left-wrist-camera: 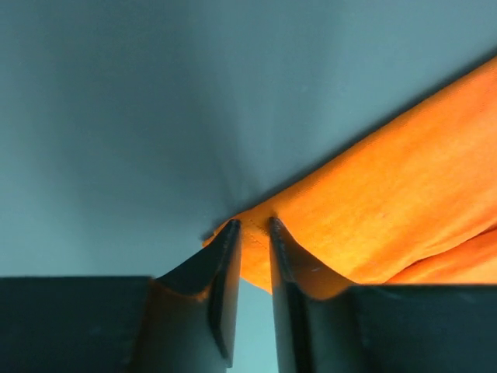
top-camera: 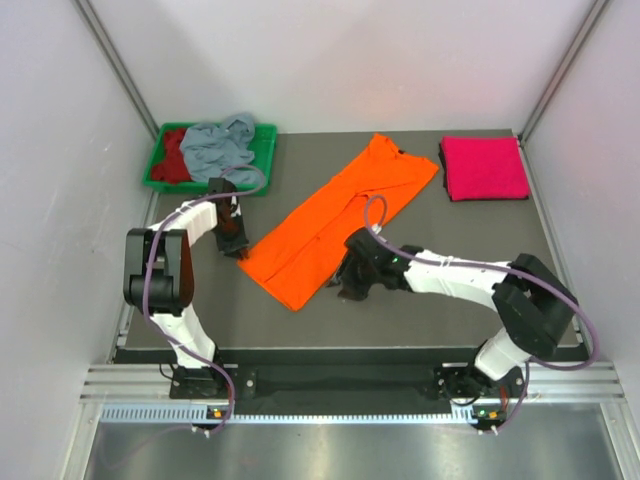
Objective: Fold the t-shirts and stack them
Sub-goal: Fold the tshirt
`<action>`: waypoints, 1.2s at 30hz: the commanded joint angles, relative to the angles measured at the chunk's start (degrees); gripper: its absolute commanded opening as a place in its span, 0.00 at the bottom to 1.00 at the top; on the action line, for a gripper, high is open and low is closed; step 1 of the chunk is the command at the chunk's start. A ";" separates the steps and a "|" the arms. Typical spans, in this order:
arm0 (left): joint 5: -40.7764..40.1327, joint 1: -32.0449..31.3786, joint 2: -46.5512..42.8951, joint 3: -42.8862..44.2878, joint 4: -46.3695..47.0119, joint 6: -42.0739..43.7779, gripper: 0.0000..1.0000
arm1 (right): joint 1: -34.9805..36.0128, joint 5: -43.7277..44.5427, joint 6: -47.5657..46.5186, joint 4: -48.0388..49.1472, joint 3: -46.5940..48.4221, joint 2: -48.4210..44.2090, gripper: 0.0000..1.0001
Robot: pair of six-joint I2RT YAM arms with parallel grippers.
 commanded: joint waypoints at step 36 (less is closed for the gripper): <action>6.87 0.63 -14.78 -5.00 3.99 -6.45 0.37 | 18.01 8.15 25.79 11.56 7.71 18.69 0.36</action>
